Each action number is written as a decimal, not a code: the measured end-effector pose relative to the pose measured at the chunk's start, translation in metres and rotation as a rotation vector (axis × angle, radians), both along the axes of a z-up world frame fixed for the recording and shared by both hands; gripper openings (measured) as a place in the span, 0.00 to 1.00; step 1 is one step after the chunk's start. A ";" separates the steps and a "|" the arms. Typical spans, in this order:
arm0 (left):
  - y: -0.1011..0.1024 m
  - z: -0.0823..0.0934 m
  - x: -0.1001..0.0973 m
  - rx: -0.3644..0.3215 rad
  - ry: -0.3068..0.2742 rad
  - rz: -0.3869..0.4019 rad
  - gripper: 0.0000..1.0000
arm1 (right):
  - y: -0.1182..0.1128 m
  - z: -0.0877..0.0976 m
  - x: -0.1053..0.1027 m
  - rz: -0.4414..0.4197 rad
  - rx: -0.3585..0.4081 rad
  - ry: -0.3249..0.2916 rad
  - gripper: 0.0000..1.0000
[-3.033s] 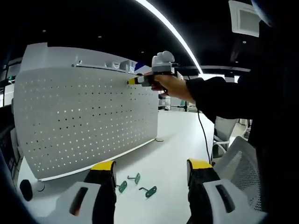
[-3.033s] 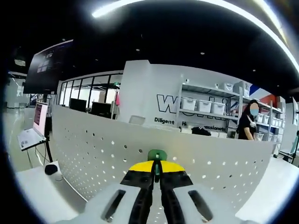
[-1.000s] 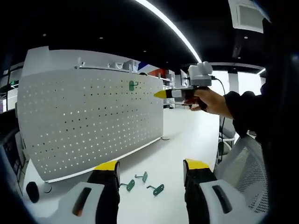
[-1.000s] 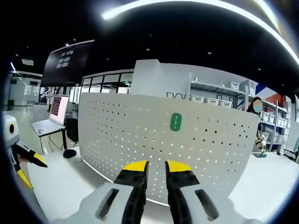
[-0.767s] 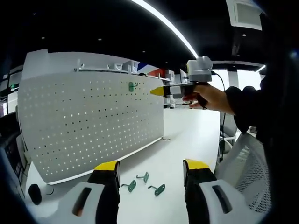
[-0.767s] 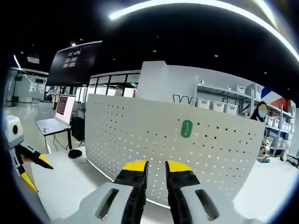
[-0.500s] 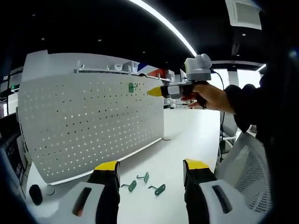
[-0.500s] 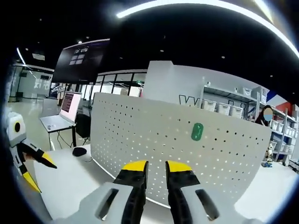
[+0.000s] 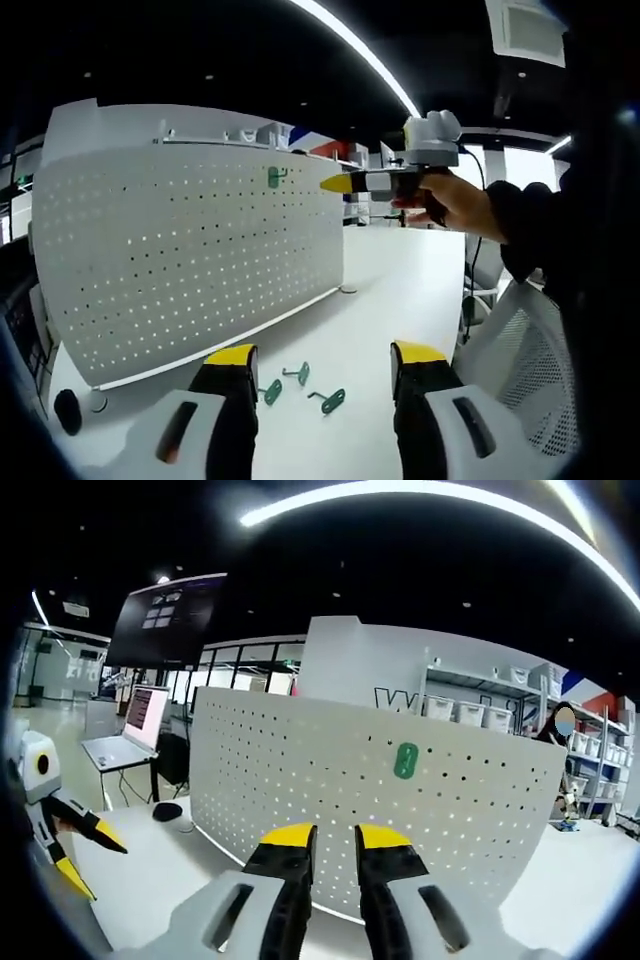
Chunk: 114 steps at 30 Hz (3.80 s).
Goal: Insert the hook assembly into the mounting plate slot until the hook locks in place.
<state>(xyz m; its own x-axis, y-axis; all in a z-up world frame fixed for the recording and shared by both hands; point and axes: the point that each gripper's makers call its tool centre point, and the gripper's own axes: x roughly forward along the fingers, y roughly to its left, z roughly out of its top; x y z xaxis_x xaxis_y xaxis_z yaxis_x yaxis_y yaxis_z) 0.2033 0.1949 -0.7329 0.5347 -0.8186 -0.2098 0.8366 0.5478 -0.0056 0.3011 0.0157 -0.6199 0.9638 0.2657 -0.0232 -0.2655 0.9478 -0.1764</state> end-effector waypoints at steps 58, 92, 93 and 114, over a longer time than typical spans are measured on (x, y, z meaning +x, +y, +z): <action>-0.094 -0.148 0.099 0.408 0.133 -0.110 0.10 | 0.008 -0.101 -0.029 0.031 0.106 0.167 0.14; -0.079 -0.158 0.099 0.433 0.104 -0.090 0.01 | 0.010 -0.110 -0.028 0.040 0.091 0.197 0.14; -0.079 -0.157 0.099 0.432 0.100 -0.090 0.01 | 0.011 -0.111 -0.028 0.043 0.090 0.200 0.14; -0.084 -0.135 0.095 0.419 0.027 -0.098 0.01 | 0.019 -0.120 -0.028 0.069 0.072 0.234 0.15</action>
